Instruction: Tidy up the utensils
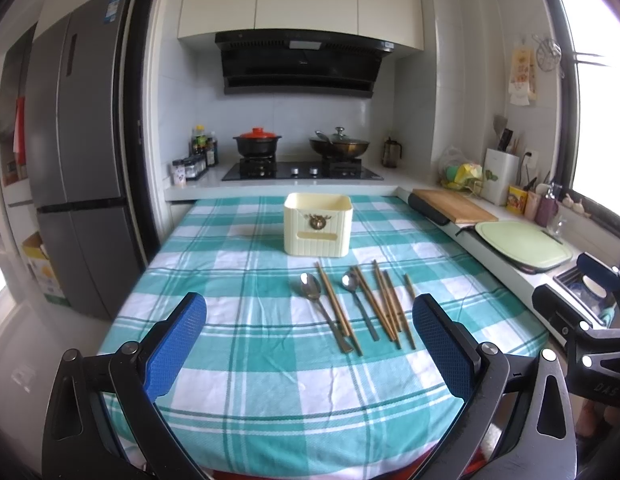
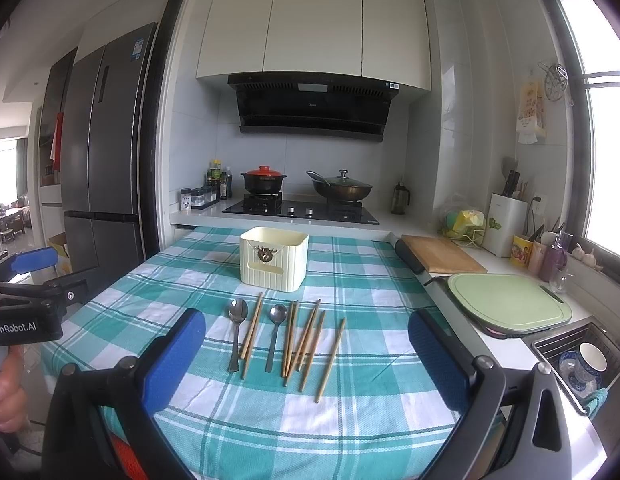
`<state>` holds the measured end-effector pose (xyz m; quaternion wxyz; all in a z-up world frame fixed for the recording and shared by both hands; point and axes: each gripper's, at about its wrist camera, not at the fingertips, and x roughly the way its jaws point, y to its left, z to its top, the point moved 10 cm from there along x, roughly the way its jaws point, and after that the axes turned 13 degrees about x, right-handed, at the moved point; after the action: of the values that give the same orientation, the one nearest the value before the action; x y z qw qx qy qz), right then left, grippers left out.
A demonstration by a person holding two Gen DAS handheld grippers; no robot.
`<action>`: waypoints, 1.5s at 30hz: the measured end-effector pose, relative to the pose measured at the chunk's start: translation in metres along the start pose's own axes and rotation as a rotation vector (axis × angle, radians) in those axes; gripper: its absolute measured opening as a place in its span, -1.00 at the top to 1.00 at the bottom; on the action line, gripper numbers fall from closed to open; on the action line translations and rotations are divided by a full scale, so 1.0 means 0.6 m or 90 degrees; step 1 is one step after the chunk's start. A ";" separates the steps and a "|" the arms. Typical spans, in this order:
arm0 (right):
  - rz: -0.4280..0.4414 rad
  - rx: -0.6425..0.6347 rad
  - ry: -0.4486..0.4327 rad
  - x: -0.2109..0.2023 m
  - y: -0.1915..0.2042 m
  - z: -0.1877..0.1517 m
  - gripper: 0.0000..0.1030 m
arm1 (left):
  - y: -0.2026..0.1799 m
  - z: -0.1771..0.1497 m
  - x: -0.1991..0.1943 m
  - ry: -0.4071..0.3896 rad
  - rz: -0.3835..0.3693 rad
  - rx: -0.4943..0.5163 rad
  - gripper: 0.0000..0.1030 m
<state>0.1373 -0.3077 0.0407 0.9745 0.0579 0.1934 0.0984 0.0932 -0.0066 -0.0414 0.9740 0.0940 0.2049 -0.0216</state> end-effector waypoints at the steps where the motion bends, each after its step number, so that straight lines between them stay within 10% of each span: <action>1: 0.000 0.000 0.001 0.000 0.000 -0.001 -1.00 | 0.000 0.000 0.000 0.000 0.000 0.000 -0.99; 45: 0.001 0.003 0.007 0.003 -0.006 -0.008 -1.00 | -0.005 0.006 -0.003 -0.004 -0.006 -0.005 -0.99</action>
<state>0.1379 -0.3103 0.0350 0.9732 0.0595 0.1990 0.0990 0.0927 -0.0102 -0.0380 0.9750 0.0888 0.2022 -0.0256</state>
